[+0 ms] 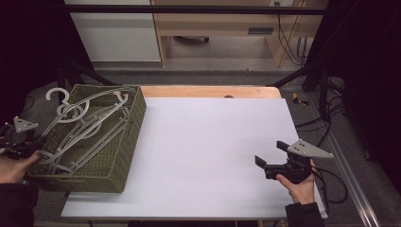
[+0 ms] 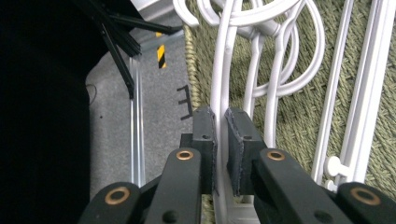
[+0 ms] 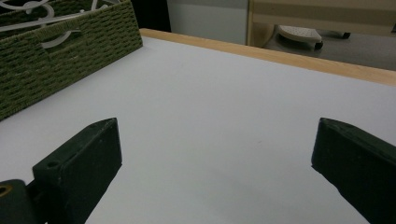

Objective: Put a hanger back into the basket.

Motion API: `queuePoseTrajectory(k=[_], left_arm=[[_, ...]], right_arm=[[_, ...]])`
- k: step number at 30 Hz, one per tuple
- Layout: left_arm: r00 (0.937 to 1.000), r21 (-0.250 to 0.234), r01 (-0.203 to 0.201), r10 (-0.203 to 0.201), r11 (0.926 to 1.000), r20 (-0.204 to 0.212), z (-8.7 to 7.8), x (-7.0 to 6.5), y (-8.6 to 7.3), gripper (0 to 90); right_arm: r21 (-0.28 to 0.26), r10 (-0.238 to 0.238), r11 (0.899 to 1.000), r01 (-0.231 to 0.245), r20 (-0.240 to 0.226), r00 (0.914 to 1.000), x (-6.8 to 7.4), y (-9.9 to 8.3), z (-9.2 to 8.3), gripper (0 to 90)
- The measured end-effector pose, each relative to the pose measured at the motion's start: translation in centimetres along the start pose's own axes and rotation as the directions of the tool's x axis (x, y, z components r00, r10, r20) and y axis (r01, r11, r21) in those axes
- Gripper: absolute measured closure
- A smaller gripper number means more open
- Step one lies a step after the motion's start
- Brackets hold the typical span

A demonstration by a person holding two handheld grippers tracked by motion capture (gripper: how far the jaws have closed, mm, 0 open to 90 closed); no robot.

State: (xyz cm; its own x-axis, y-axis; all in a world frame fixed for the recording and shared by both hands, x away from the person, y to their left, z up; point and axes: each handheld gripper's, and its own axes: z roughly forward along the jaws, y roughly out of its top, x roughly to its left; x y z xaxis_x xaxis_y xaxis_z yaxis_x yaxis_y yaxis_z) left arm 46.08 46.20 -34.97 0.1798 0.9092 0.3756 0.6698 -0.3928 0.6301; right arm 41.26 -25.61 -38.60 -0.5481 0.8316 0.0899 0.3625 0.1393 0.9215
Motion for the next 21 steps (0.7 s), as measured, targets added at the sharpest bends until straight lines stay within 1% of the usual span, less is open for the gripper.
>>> queuePoseTrajectory(k=[2, 3, 4, 5, 6, 7, 9, 10, 11, 14, 16, 17, 19, 20, 21], left_arm=[[1.0, 0.001, -0.007, 0.007, 1.0, 0.005, 0.3, -0.5, -0.1, 82.5], [1.0, 0.001, -0.007, 0.007, 1.0, 0.005, 0.3, -0.5, -0.1, 82.4], [1.0, -0.002, -0.009, 0.009, 1.0, 0.003, 0.4, -1.1, -0.1, 82.4], [1.0, -0.002, -0.009, 0.009, 1.0, 0.003, 0.4, -1.1, -0.1, 82.4], [1.0, -0.002, -0.003, 0.003, 1.0, 0.003, 0.5, -1.6, -0.3, 82.4], [1.0, -0.002, -0.003, 0.003, 1.0, 0.003, 0.5, -1.6, -0.3, 82.4], [0.9999, -0.017, 0.009, -0.009, 0.9998, 0.007, 0.4, -2.3, -0.5, 82.2], [0.9999, -0.017, 0.009, -0.009, 0.9998, 0.007, 0.4, -2.3, -0.5, 82.1], [1.0, -0.03, 0.001, -0.001, 0.9995, -0.001, 0.3, -2.8, -0.6, 82.1], [1.0, -0.033, 0.002, -0.002, 0.9995, -0.006, 0.3, -2.9, -0.7, 82.1], [0.9999, -0.018, 0.003, -0.003, 0.9998, -0.013, 0.6, -2.9, -0.7, 82.0], [0.9999, -0.018, 0.003, -0.003, 0.9998, -0.013, 0.6, -2.9, -0.7, 82.1], [0.9995, -0.001, -0.026, 0.026, 0.9997, -0.019, 1.2, -3.0, -0.7, 81.8], [0.9998, 0.003, -0.019, 0.019, 0.9998, -0.005, 1.4, -3.0, -0.8, 81.8], [0.9997, 0.008, -0.021, 0.021, 0.9997, -0.01, 1.9, -3.2, -1.0, 81.8]], right_arm=[[0.001, -0.002, 1.0, 0.002, 0.0, 1.0, 0.0, 0.0, 0.0, 1.8], [0.001, -0.002, 1.0, 0.002, 0.001, 1.0, 0.0, 0.0, 0.0, 1.8], [0.001, -0.001, 1.0, 0.001, 0.001, 1.0, 0.0, 0.0, 0.0, 1.8], [0.001, 0.0, 1.0, 0.0, 0.002, 1.0, 0.0, 0.0, 0.0, 1.8], [0.002, 0.001, 1.0, -0.001, 0.002, 1.0, 0.0, 0.0, 0.0, 1.8], [0.002, 0.001, 1.0, -0.001, 0.002, 1.0, 0.0, 0.0, 0.0, 1.8], [0.006, 0.003, 1.0, -0.003, 0.002, 1.0, 0.0, 0.0, 0.0, 1.8], [0.005, 0.004, 1.0, -0.004, 0.001, 1.0, 0.0, 0.0, 0.0, 1.8], [0.005, 0.002, 1.0, -0.002, 0.002, 1.0, 0.0, 0.0, 0.0, 1.8], [0.006, -0.001, 1.0, 0.001, 0.001, 1.0, 0.0, -0.1, 0.1, 1.8], [0.004, 0.001, 1.0, -0.001, 0.001, 1.0, 0.1, -0.1, 0.1, 1.8], [0.005, 0.001, 1.0, -0.001, 0.0, 1.0, 0.1, -0.1, 0.1, 1.8], [0.004, -0.003, 1.0, 0.003, -0.003, 1.0, 0.0, -0.1, 0.1, 1.8], [0.004, -0.003, 1.0, 0.003, -0.003, 1.0, 0.0, -0.1, 0.1, 1.8], [-0.001, 0.0, 1.0, 0.0, 0.0, 1.0, 0.0, 0.0, 0.0, 1.8]])
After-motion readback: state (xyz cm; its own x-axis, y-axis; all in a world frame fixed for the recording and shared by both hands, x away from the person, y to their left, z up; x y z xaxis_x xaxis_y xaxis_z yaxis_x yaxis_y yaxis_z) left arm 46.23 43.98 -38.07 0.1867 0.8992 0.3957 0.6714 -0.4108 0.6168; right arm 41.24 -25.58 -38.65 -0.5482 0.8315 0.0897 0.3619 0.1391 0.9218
